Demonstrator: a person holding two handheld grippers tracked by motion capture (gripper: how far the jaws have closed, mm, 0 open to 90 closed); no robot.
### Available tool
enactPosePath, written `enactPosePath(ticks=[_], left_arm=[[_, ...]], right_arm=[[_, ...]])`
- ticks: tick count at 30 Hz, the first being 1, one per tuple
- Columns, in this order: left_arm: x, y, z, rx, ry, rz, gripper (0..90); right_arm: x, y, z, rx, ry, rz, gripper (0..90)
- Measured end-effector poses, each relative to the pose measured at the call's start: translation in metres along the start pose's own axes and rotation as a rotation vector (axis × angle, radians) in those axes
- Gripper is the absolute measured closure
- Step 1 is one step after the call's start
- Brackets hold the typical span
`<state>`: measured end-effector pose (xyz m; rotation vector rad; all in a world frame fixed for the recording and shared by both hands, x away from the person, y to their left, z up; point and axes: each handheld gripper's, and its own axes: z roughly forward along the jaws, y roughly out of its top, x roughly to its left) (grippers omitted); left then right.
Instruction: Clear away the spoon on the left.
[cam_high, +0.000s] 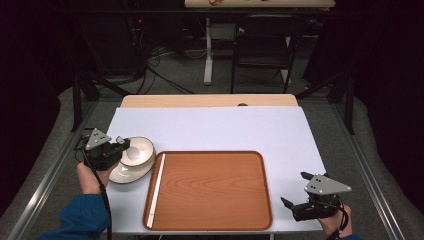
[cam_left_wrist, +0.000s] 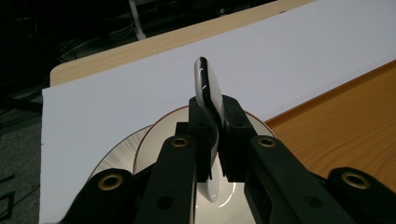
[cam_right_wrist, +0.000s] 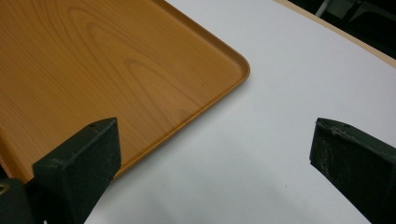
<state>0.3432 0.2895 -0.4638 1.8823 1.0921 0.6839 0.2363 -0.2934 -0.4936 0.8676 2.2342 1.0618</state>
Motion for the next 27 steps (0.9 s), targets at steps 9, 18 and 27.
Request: enactPosePath(ticks=[9,18,27], left_arm=[[-0.004,0.01,-0.014,-0.039,0.003,0.03,84.8],[-0.012,0.021,-0.024,-0.065,-0.034,0.048,84.8],[-0.023,0.029,-0.031,-0.086,-0.076,0.073,84.9]], right_arm=[[0.0,0.0,0.0,0.0,0.0,0.0,1.3],[0.0,0.0,0.0,0.0,-0.001,0.0,1.3],[0.0,0.0,0.0,-0.001,0.0,0.0,1.3]])
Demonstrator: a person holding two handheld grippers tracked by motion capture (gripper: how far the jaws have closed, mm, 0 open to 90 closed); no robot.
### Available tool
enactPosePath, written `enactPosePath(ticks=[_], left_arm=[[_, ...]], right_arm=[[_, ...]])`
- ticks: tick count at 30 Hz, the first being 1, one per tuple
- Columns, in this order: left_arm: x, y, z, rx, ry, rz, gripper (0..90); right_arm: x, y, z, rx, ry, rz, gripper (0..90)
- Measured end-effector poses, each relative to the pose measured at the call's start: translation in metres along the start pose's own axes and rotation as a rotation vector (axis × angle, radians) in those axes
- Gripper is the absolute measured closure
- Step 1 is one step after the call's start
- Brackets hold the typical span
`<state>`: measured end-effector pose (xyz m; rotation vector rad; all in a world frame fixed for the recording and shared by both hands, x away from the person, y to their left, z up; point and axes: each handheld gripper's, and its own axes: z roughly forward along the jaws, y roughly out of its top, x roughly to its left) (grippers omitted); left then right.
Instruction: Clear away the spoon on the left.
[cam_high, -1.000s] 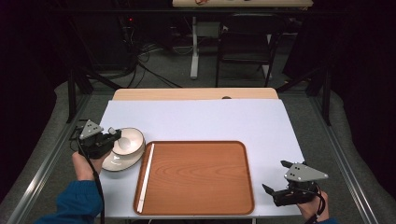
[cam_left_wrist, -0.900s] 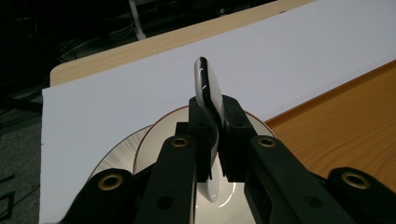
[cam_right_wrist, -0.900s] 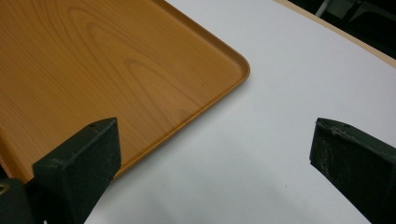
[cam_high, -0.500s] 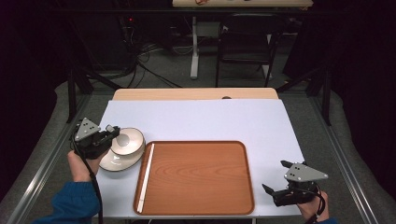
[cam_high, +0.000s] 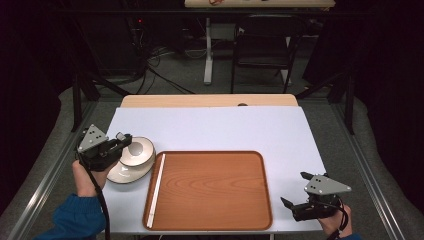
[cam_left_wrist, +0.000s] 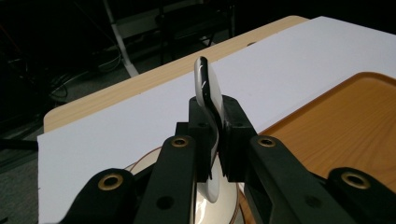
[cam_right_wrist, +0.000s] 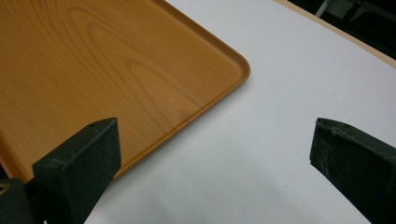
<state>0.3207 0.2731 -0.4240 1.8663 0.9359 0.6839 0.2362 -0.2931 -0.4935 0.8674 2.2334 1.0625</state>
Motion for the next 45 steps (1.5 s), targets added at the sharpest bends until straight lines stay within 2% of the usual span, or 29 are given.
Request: enactPosePath(ticks=[14,20,26,35,45], left_arm=[[-0.018,0.01,-0.001,0.001,-0.114,0.019,84.9],[-0.025,0.012,0.003,0.046,-0.186,0.036,84.8],[-0.03,0.013,0.007,0.075,-0.229,0.052,84.8],[-0.036,0.01,0.014,0.12,-0.287,0.054,84.8],[-0.039,0.008,0.021,0.166,-0.357,0.035,84.8]], right_arm=[[0.0,0.0,0.0,0.0,0.0,0.0,1.4],[0.0,0.0,0.0,0.001,0.0,-0.003,1.4],[0.0,0.0,0.0,0.001,0.0,-0.002,1.4],[0.0,0.0,0.0,0.001,0.001,-0.003,1.4],[0.001,0.0,0.0,0.002,0.001,-0.002,1.4]])
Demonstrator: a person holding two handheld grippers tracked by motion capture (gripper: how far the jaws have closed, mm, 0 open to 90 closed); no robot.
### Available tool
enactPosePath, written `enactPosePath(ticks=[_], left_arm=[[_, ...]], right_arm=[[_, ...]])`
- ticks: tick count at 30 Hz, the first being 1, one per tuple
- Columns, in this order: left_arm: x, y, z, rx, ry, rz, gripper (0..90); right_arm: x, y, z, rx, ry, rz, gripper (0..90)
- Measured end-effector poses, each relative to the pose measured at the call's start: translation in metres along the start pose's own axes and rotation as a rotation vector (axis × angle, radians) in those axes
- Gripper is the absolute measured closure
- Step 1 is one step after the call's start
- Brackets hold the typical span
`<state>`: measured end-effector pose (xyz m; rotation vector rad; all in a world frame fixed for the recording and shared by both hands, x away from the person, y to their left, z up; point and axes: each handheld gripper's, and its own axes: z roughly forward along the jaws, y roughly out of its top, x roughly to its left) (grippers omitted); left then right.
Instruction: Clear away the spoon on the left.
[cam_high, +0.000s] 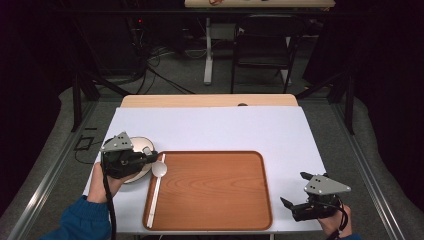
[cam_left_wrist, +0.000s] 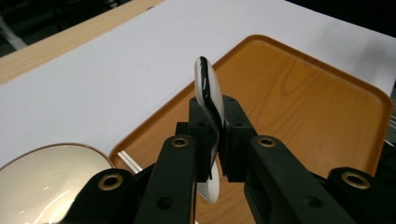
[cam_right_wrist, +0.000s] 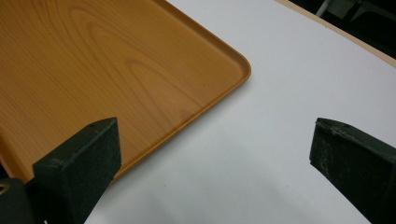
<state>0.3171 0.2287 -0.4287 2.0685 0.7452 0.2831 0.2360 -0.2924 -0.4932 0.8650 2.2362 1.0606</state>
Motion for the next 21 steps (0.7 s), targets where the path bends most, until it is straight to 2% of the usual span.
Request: enactPosePath(ticks=[7,11,21], left_arm=[[-0.001,-0.003,0.012,0.073,-0.061,0.001,84.8],[0.0,-0.007,0.02,0.101,-0.083,-0.015,84.8],[-0.001,-0.011,0.035,0.185,-0.128,-0.024,84.8]], right_arm=[[0.0,0.0,0.0,0.001,0.002,0.001,1.4],[0.0,0.0,0.0,0.0,0.002,0.002,1.4],[0.0,0.0,0.0,0.001,0.003,0.0,1.5]])
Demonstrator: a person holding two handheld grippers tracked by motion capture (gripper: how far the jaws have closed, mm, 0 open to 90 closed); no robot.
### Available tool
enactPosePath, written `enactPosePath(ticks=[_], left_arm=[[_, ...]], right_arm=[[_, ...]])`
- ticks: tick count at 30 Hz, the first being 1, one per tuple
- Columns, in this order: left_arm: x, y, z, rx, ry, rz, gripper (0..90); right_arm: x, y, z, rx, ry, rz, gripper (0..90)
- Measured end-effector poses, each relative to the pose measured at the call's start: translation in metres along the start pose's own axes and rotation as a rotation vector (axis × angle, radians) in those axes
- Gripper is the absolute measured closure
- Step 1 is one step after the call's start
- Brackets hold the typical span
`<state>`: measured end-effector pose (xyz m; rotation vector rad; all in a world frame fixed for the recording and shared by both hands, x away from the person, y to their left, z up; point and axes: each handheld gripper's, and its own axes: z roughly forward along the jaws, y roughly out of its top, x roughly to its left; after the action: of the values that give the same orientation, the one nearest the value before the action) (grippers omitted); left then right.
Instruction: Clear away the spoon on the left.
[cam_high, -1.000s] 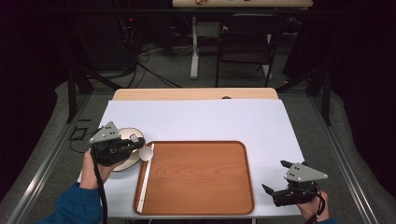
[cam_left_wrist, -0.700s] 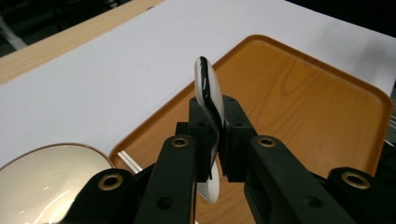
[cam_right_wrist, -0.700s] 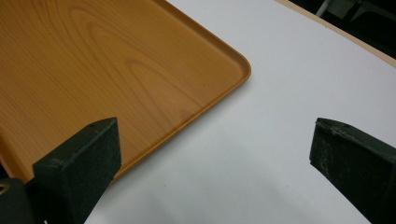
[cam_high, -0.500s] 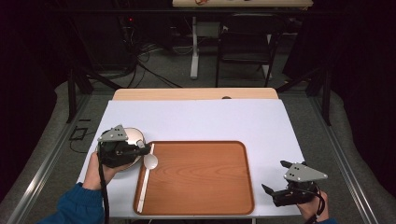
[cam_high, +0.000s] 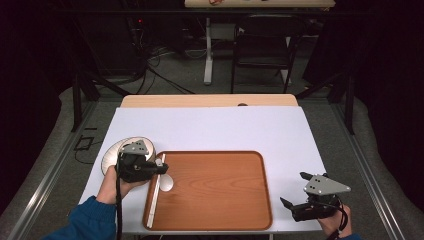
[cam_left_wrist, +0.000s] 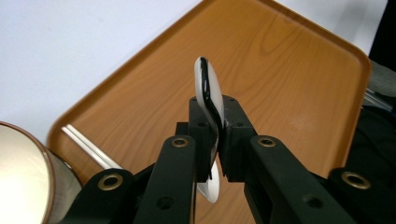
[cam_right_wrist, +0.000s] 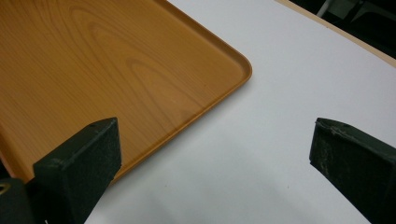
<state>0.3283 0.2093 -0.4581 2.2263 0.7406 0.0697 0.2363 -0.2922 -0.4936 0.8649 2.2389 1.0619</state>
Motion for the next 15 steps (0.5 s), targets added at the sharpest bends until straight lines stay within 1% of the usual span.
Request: enactPosePath(ticks=[2,6,8,9,12,13,15], left_arm=[[0.001,-0.001,0.003,0.02,-0.013,0.0,84.7],[0.002,-0.003,0.008,0.06,-0.027,0.0,84.7],[0.002,-0.004,0.01,0.071,-0.03,-0.011,84.6],[0.003,-0.004,0.011,0.079,-0.025,-0.013,84.6],[0.005,-0.006,0.013,0.083,-0.029,-0.023,84.4],[0.006,-0.006,0.015,0.09,-0.025,-0.023,84.3],[0.008,-0.007,0.017,0.084,-0.026,-0.027,83.5]], right_arm=[[0.0,0.0,0.0,0.003,0.002,0.003,1.5],[0.0,0.0,0.001,0.003,0.006,-0.001,1.5],[0.001,0.001,0.001,0.004,0.005,-0.002,1.5],[0.0,0.001,0.001,0.003,0.005,-0.002,1.5],[0.0,0.0,0.001,0.005,0.006,-0.001,1.5],[0.0,0.0,0.001,0.005,0.006,0.001,1.5],[0.0,0.0,0.001,0.006,0.007,0.002,1.5]])
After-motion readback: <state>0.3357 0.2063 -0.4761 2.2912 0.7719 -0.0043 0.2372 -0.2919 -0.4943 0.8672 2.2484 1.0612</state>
